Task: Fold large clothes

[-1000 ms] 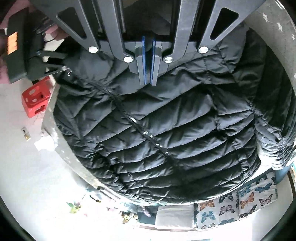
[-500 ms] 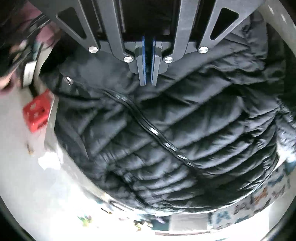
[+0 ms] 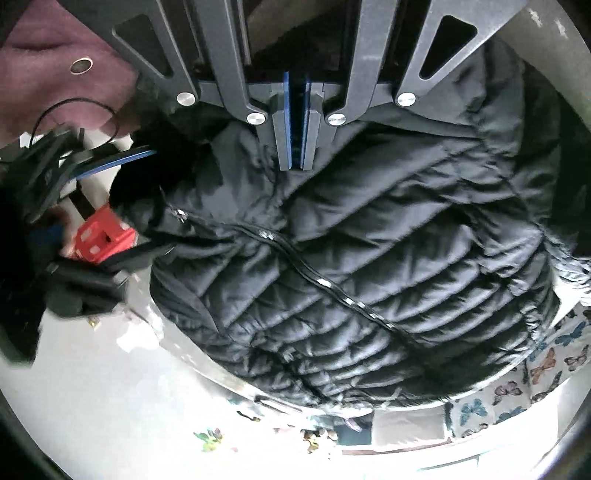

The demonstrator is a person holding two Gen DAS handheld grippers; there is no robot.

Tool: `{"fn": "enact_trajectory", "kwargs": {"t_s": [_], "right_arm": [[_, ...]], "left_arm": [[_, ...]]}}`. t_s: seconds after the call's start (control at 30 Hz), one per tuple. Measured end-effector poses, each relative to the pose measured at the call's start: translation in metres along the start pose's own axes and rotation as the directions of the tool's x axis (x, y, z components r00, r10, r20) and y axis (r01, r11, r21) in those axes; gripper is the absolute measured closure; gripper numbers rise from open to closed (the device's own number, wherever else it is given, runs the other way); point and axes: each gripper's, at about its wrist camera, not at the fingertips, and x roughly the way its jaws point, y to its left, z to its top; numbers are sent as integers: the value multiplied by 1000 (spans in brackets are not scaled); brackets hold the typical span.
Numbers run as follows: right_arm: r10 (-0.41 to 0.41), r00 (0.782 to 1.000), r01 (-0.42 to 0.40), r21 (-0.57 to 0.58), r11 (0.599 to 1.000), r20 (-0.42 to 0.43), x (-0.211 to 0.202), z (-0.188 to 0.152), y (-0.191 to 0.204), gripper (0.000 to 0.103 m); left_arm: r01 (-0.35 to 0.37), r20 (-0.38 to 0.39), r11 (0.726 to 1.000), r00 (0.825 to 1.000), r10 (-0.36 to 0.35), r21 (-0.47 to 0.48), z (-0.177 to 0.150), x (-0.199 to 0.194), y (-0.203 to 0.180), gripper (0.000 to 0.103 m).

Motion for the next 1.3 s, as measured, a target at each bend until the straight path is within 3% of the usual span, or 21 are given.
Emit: {"fn": "enact_trajectory", "kwargs": {"t_s": [0.13,0.23,0.3,0.4,0.5,0.53,0.63,0.73,0.83,0.93,1.07,1.2,1.3], "right_arm": [[-58,997,54,-83,995,-43,21,-4,6,39],[-52,999,52,-73,996,-1,16,1,5,40],[12,996,-12,2,1000,88,-4,8,-2,39],[84,969,-101,60,993,230,-35,15,-9,39],[197,933,-219,41,975,301,-60,11,-9,39],[207,930,-229,39,973,303,-65,13,-9,39],[125,952,-149,67,986,279,-75,8,-19,39],[59,983,-90,171,981,174,-54,-1,-47,39],[71,995,-88,275,957,72,-22,-22,-71,39],[119,991,-89,370,925,-61,15,-49,-89,39],[160,987,-143,403,904,-7,-3,-48,-107,39],[86,996,-92,429,899,35,-36,-39,-153,39],[64,997,-72,480,875,33,-42,-29,-201,39]], "left_arm": [[4,22,999,1000,-3,-32,8,-8,11,98],[30,28,998,999,-28,-59,14,-6,19,98],[45,23,997,999,-43,-71,16,-1,21,98],[74,33,996,997,-72,-55,17,2,17,98],[83,41,996,996,-82,-36,19,4,12,98],[81,45,996,996,-79,-30,20,5,9,98],[100,46,995,994,-100,1,22,11,-1,98],[88,-1,995,996,-88,51,17,28,-16,99],[104,-33,993,994,-102,60,10,42,-23,99],[143,-55,990,988,-142,13,3,50,-17,99],[125,-40,992,991,-124,4,5,34,-13,98],[82,15,997,997,-81,-16,21,8,1,98],[26,43,996,999,-23,-82,43,-10,26,97]]}}
